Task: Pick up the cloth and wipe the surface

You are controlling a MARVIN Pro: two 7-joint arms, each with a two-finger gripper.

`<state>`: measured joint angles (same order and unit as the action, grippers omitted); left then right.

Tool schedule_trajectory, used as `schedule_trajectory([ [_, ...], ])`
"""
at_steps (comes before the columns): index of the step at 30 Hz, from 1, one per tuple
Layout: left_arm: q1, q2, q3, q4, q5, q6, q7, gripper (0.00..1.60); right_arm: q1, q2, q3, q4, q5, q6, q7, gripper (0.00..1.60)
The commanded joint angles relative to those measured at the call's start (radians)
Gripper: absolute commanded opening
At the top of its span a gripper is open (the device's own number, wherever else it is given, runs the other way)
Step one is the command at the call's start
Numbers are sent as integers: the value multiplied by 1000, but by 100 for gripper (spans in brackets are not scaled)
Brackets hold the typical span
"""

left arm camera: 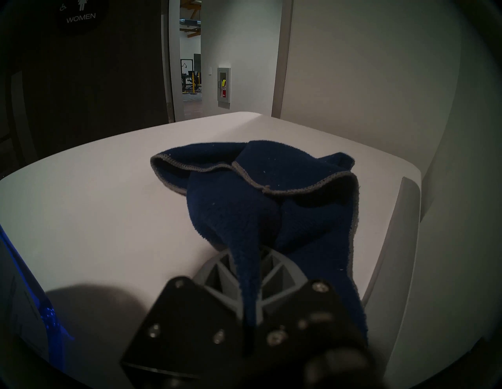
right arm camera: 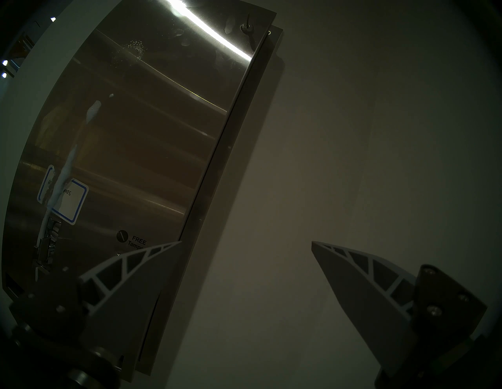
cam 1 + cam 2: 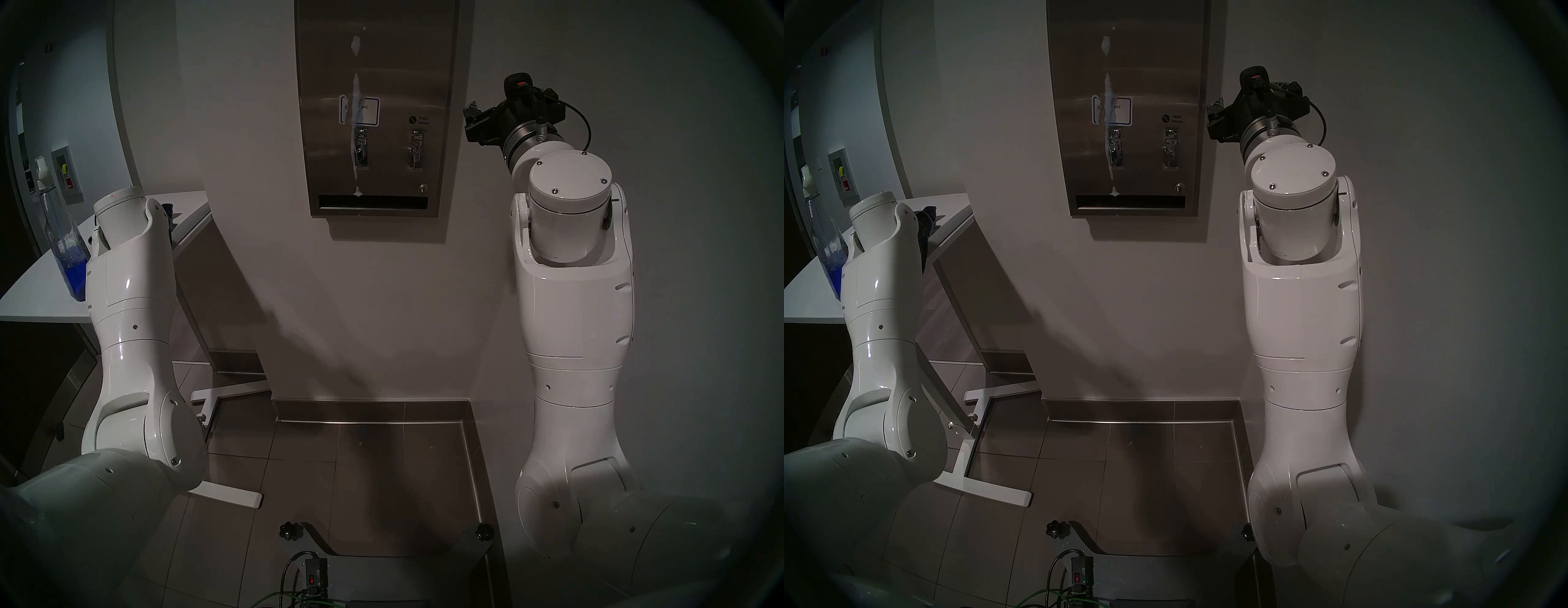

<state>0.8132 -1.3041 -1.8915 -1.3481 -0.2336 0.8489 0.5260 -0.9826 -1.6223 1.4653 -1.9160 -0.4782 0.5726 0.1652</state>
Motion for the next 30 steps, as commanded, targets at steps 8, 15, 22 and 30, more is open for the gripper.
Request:
schedule_trajectory([
  [8,-140,15,98,-181,-8,-91,-70,0,24,-2,0,-21,0,-6,-3,160],
  [15,-172,15,150,-250,-49,-127,-129,0,24,-2,0,-21,0,-6,-3,160],
  [22,-215,-10,179,-335,-117,-119,-188,0,24,-2,0,-21,0,-6,-3,160],
  [30,-259,-52,209,-401,-216,-77,-269,0,25,-2,1,-22,0,-6,-3,160],
])
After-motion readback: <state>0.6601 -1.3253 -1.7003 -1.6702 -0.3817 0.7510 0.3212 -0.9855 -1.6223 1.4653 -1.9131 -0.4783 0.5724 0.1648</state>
